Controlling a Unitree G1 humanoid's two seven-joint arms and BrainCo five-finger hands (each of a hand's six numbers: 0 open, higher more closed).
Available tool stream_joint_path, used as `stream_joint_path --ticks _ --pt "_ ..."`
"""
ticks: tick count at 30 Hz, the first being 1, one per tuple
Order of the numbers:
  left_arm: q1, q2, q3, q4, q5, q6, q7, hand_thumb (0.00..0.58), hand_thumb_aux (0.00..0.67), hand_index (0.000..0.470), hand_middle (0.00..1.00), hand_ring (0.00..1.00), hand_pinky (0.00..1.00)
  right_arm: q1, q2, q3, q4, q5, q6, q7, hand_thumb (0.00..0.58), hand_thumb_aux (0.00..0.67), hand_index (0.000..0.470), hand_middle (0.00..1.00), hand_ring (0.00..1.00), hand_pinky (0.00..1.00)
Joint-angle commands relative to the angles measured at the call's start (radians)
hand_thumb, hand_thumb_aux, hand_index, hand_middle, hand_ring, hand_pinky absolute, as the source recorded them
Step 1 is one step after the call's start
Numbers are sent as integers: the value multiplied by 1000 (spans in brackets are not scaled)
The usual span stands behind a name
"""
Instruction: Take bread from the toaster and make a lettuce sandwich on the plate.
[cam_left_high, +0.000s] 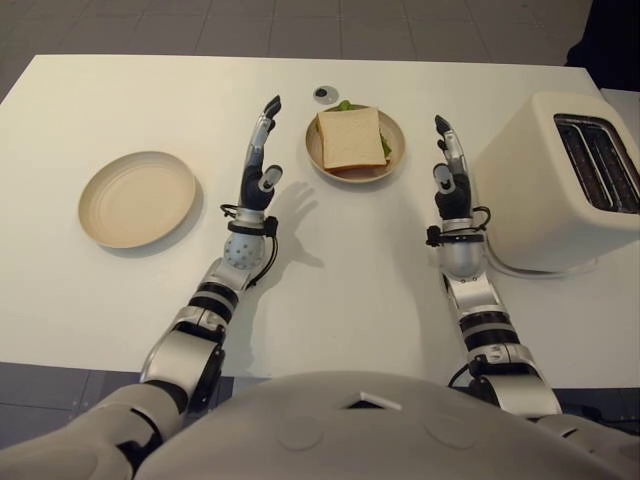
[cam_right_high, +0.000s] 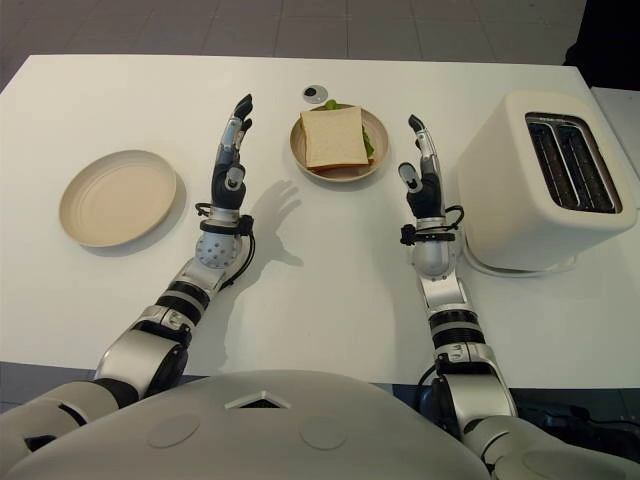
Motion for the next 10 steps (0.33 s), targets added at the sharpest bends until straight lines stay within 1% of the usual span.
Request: stream_joint_path --ticks 1,6,10 --pt "90 -59 2 57 -47 29 -77 0 0 0 0 0 0 9 -4 2 13 3 -18 11 0 0 0 0 0 0" --pt "89 -71 17 63 -54 39 -139 0 0 0 0 0 0 -3 -3 0 27 2 -32 13 0 0 0 0 0 0" --pt "77 -73 37 87 -18 47 -111 0 0 0 0 0 0 -10 -2 0 34 4 -34 17 0 0 0 0 0 0"
